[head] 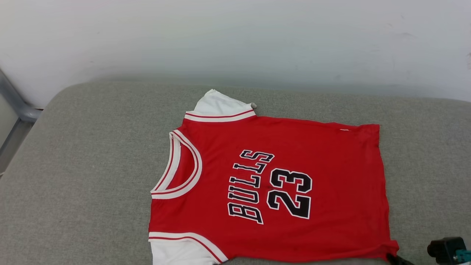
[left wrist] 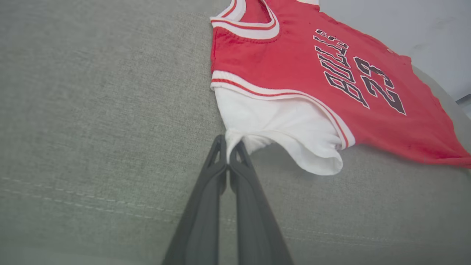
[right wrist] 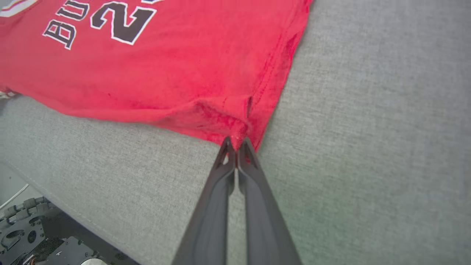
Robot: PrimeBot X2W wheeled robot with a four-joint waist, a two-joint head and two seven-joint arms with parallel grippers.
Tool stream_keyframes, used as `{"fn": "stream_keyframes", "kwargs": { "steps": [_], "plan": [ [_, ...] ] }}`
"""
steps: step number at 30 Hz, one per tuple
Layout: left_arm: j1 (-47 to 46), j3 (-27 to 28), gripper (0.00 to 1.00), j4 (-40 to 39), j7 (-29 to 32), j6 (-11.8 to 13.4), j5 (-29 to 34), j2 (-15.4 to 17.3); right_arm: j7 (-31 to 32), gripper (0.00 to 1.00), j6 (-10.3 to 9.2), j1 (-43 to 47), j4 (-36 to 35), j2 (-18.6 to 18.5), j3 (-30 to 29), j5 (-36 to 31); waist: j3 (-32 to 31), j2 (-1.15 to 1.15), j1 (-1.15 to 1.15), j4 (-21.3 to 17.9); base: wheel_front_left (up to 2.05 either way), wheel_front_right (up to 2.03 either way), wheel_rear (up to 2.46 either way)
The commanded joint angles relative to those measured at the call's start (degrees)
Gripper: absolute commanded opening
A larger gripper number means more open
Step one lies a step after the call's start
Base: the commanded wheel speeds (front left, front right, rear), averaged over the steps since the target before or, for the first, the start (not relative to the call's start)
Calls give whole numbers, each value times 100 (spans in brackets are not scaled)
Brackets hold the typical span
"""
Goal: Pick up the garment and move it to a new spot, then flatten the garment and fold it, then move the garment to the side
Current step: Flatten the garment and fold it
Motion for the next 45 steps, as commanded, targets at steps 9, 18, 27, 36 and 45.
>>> {"fn": "stream_keyframes", "kwargs": {
  "steps": [9,18,27,36,45],
  "plan": [
    [-996,14,0,-72,151,-169,349,411,210,0,-9,-247,-405,177,-381,-147,205,0,0,-142,0,0,0],
    [-2438,20,0,179,555,-519,549,769,360,0,-8,-771,-591,322,-516,-255,773,0,0,-357,0,0,0],
    [-3793,-198,0,823,987,-839,693,901,502,0,-8,-1372,-545,477,-455,-360,1380,0,0,-524,0,0,0],
    [-4790,-574,0,2037,1054,-1028,708,871,696,0,-9,-2004,-281,611,-404,-560,1871,0,0,-640,0,0,0],
    [-5223,-1285,0,2996,968,-1057,465,708,877,0,-10,-2145,11,739,-297,-662,2080,0,0,-648,0,0,0]
  ]
}}
